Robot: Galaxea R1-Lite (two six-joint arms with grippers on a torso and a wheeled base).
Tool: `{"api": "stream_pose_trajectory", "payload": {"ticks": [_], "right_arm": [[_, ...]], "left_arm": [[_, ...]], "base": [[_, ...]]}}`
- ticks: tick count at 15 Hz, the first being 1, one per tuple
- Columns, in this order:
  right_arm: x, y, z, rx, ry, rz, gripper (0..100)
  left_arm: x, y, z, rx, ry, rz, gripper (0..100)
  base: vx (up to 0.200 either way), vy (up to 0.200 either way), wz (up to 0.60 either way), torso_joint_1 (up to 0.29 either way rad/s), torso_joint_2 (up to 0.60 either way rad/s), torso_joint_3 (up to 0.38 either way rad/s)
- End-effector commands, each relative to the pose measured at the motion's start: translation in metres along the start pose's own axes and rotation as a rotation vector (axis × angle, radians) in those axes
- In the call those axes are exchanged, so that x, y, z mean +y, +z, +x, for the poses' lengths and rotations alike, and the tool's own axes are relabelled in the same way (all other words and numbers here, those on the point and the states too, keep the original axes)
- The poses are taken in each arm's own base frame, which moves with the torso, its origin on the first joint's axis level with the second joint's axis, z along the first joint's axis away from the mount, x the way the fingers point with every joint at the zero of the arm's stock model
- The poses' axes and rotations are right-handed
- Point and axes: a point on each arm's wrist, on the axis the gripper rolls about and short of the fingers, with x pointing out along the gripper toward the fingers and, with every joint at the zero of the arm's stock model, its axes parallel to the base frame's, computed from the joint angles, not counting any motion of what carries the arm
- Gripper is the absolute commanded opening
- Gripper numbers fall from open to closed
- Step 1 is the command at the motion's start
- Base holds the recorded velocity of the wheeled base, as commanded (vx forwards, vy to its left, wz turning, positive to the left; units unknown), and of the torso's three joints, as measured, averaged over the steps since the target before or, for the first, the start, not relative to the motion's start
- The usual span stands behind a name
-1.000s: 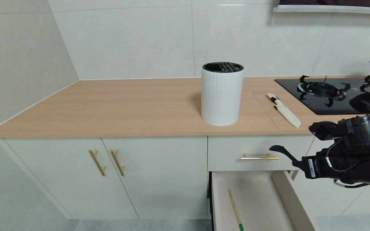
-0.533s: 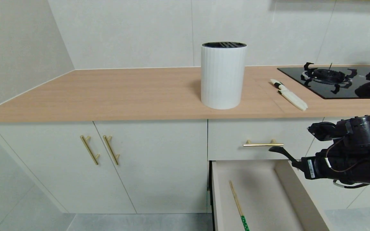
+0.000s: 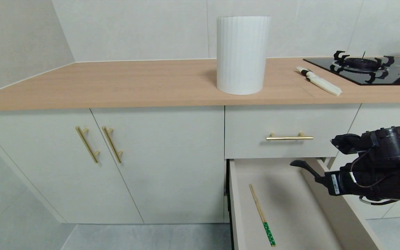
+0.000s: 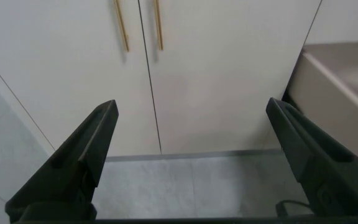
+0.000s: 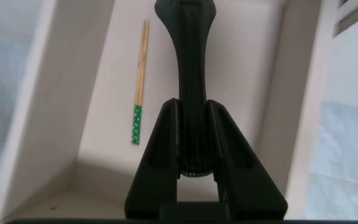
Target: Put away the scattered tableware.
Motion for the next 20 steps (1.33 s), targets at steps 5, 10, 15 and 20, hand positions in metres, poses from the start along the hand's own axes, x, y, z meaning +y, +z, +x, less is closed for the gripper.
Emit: {"api": "stream_pose_trajectory", "payload": {"ticks": [5, 10, 15, 20], "right_arm": [[0.003, -0.003, 0.004, 0.017, 0.009, -0.007, 0], [0.009, -0.011, 0.022, 0.079, 0.008, -0.025, 0], [0.013, -0.03, 0.056, 0.166, -0.065, -0.065, 0], [0.012, -0.053, 0.115, 0.181, -0.073, 0.019, 0]], "left_arm": [[0.0, 0.0, 0.0, 0.0, 0.0, 0.0, 100], [0.0, 0.0, 0.0, 0.0, 0.0, 0.0, 100], [0.0, 0.0, 0.0, 0.0, 0.0, 0.0, 100], [0.0, 0.0, 0.0, 0.0, -0.001, 0.0, 100]], "base": [[0.0, 0.0, 0.0, -0.042, 0.2, 0.148], [0.0, 0.0, 0.0, 0.0, 0.0, 0.0], [0.0, 0.0, 0.0, 0.0, 0.0, 0.0], [0.0, 0.0, 0.0, 0.0, 0.0, 0.0]]}}
